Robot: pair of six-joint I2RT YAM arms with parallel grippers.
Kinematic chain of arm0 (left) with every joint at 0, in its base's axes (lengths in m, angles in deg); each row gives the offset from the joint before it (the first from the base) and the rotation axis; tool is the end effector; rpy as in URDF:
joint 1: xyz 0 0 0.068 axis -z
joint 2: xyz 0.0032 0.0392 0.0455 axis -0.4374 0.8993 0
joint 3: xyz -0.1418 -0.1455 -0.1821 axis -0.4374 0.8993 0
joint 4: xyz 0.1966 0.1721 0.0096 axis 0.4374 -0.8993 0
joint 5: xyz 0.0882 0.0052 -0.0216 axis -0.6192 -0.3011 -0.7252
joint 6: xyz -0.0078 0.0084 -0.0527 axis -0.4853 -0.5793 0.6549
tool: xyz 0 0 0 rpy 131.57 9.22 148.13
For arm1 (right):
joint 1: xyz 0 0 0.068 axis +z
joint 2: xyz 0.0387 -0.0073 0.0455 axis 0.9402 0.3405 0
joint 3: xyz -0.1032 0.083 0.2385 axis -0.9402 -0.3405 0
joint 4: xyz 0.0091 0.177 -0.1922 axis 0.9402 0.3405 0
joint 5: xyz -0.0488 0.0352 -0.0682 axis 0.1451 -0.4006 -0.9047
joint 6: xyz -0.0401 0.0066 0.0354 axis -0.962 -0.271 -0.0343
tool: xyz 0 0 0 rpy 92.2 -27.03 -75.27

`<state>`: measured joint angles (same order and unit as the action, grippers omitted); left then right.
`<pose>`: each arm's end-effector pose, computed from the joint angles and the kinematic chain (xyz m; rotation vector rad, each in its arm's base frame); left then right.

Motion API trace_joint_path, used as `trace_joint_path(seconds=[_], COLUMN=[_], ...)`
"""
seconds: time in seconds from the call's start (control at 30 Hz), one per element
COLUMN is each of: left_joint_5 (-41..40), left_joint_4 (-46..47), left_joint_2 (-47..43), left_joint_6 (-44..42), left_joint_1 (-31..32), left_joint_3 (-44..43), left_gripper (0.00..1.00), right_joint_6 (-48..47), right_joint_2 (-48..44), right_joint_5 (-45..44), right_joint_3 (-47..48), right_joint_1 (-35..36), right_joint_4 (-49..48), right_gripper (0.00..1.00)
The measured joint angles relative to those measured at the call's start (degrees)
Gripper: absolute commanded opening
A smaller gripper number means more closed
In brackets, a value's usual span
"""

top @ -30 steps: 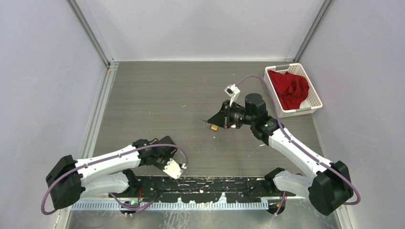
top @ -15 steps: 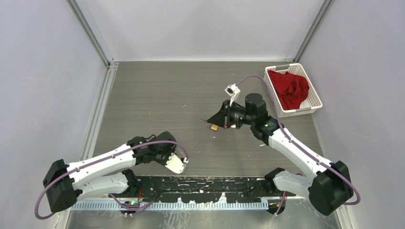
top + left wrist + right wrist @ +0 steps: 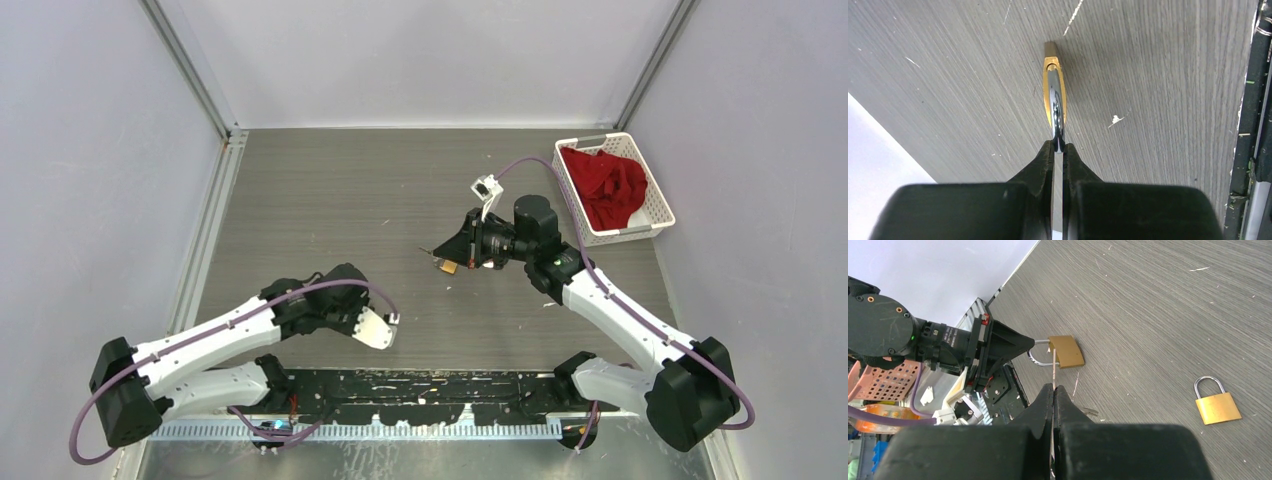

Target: Unlock with the key

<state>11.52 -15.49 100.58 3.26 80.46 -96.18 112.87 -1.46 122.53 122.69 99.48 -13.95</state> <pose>0.1060 -0.1420 0.2272 2.2080 1.5129 0.1710 0.2069 0.1413 0.2924 -0.5615 1.9137 1.2345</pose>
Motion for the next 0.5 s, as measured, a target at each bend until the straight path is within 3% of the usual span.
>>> trace_joint_path(seconds=[0.5], left_joint_5=[3.8], left_joint_4=[0.2], left_joint_2=[5.7], left_joint_6=[3.5], left_joint_1=[-7.5], left_joint_3=[-4.5], left_gripper=[0.0], right_joint_6=[0.7], right_joint_2=[0.0], right_joint_5=[0.0], right_joint_3=[0.0], right_joint_1=[0.0], right_joint_4=[-0.1], right_gripper=[0.01])
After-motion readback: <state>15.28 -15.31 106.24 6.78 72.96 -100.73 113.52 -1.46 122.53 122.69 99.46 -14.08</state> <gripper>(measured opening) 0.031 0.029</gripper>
